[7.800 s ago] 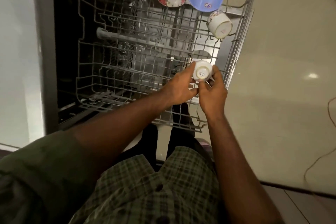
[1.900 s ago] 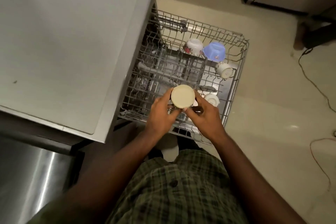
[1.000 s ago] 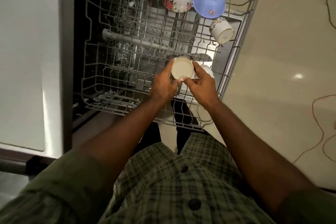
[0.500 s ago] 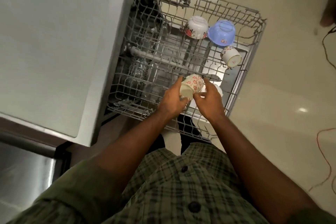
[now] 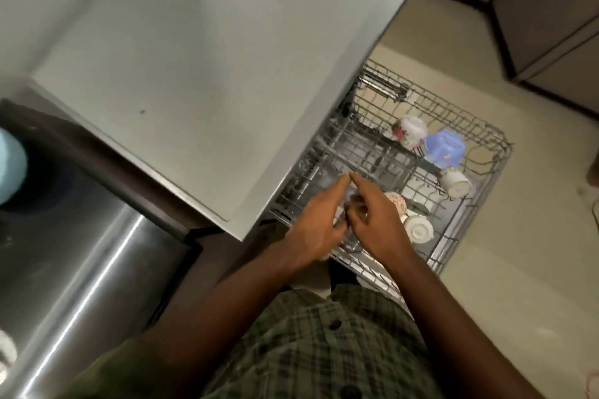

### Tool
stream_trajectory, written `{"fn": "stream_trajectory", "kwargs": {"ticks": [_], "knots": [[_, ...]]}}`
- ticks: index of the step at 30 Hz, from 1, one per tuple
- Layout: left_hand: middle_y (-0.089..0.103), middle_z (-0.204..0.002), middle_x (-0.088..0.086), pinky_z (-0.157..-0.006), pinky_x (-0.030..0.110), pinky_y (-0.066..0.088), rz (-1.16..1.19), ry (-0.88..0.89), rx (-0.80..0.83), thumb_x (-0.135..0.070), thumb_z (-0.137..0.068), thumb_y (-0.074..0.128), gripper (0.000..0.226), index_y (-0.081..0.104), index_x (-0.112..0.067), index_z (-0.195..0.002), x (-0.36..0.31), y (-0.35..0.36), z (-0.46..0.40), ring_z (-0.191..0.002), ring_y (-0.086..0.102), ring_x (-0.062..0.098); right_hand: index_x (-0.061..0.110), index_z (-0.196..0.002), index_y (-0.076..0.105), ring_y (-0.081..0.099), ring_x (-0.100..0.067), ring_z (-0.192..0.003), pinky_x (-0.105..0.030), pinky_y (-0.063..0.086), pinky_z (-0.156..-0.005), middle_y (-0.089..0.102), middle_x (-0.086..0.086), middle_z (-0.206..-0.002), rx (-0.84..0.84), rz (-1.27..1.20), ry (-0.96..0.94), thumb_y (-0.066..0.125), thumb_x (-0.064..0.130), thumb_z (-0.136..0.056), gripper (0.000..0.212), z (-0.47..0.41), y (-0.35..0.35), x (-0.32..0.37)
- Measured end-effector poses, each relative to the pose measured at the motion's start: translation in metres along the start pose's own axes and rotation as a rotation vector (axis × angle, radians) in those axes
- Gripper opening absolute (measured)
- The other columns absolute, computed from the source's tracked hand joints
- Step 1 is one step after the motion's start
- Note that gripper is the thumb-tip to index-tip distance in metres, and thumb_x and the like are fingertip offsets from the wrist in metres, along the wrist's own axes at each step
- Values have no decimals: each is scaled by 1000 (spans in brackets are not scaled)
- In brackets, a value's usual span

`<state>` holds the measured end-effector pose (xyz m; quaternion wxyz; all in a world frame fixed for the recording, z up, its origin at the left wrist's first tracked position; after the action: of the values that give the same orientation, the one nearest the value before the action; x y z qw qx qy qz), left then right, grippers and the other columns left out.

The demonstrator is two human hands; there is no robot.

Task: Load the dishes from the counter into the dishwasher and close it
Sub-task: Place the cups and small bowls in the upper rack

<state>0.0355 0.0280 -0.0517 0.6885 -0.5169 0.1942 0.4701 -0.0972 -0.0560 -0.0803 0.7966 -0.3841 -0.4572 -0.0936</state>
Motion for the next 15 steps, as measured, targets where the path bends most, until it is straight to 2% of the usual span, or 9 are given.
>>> {"fn": "stream_trajectory", "kwargs": {"ticks": [2, 5, 8, 12, 15], "knots": [[34, -168, 1, -122, 28, 32, -19, 25, -57, -11, -97, 65, 85, 17, -17, -167, -1, -21, 14, -151, 37, 16, 26, -159, 40, 55, -15, -136, -44, 52, -108, 52, 2, -154, 30, 9, -80, 60, 17, -104, 59, -2, 1, 27], [29, -170, 1, -125, 37, 29, 22, 44, -138, -10, -96, 66, 84, 19, -15, -166, 1, -46, 36, -154, 32, 17, 25, -159, 41, 54, -14, -137, -46, 53, -107, 51, 5, -155, 60, 13, -165, 59, 18, -106, 57, -2, 2, 62], [36, -166, -3, -121, 39, 35, 49, 61, -241, -17, -98, 68, 82, 22, -22, -165, 7, -71, 60, -148, 42, 18, 23, -159, 42, 54, -14, -137, -47, 52, -109, 53, 5, -153, 100, 59, -262, 60, 19, -105, 56, -3, 7, 97], [46, -159, -5, -114, 34, 45, 145, 37, -415, -22, -99, 69, 76, 30, -25, -164, 27, -94, 106, -137, 53, 15, 22, -157, 45, 60, -9, -128, -40, 55, -106, 56, 5, -150, 200, 85, -384, 61, 13, -104, 57, 0, 29, 142], [48, -155, -15, -107, 25, 50, 200, -16, -524, -28, -99, 69, 75, 30, -40, -162, 48, -101, 140, -128, 59, 7, 23, -155, 48, 62, -7, -125, -25, 54, -102, 58, 3, -147, 277, 88, -449, 64, 10, -101, 58, 5, 53, 164]]}}
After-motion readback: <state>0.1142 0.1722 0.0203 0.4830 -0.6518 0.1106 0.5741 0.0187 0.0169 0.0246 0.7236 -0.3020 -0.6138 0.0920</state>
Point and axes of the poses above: each hand's wrist, its own z-axis away from the middle knuckle, its own y-axis out of the palm, x = y × z, the point moved 1 cm from there along -z, towards the middle knuckle
